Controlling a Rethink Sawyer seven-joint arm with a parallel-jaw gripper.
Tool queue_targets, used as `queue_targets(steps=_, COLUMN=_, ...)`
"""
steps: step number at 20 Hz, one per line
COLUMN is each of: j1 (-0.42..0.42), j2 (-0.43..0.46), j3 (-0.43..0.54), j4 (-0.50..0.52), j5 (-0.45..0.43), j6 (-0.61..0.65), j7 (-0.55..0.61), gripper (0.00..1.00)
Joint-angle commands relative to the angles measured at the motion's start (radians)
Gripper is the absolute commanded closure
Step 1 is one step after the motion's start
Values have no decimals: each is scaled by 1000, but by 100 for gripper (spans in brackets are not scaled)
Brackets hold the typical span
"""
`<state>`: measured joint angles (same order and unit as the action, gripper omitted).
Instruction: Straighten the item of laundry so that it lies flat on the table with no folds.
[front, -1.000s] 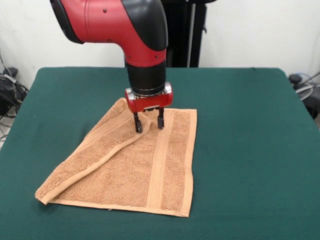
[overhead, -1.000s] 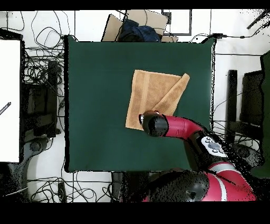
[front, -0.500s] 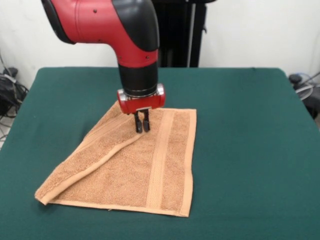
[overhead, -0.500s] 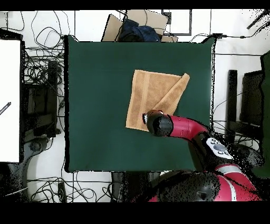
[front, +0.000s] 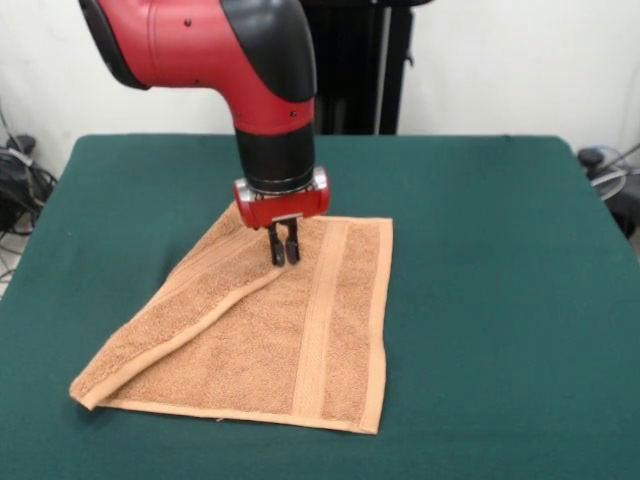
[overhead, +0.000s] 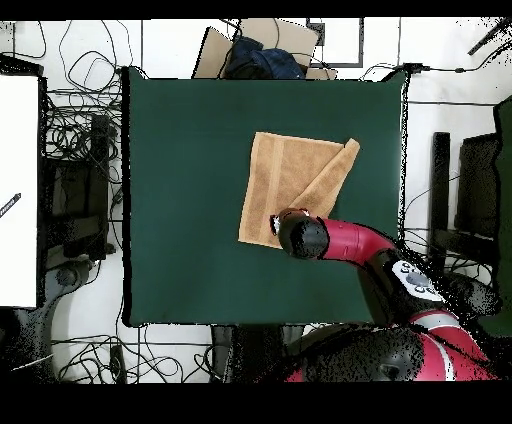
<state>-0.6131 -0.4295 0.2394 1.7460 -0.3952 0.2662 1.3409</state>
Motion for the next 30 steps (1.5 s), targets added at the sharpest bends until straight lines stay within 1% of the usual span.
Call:
queue_targets(steps=1, j1=-4, j2=182, j3=-28, j4=-73, j5=-110, j6=-68, j7=47, gripper=100)
queue_targets(steps=3, j1=3, j2=164, j3=-38, j4=-55, j5=-110, j6=-99, j7=72, gripper=100)
queue_targets(steps=7, j1=19, j2=149, j3=-57, j4=-39, j5=-97, j6=-68, j7=86, gripper=100)
queue_targets(steps=11, j1=22, j2=101, j3=-68, j4=13, j5=-86, j6=-47, j7=102, gripper=100)
queue_targets(steps=15, j1=4, j2=49, j3=-48, j4=52, j5=-69, j6=-3, j7=90, gripper=100)
queue_targets(steps=19, j1=-16, j2=40, j3=-19, j4=54, j5=-50, j6=40, j7=69, gripper=100)
queue_targets(steps=30, j1=-25, j2=-24, j3=-7, j4=109, j5=-35, j6=53, j7=80, gripper=100)
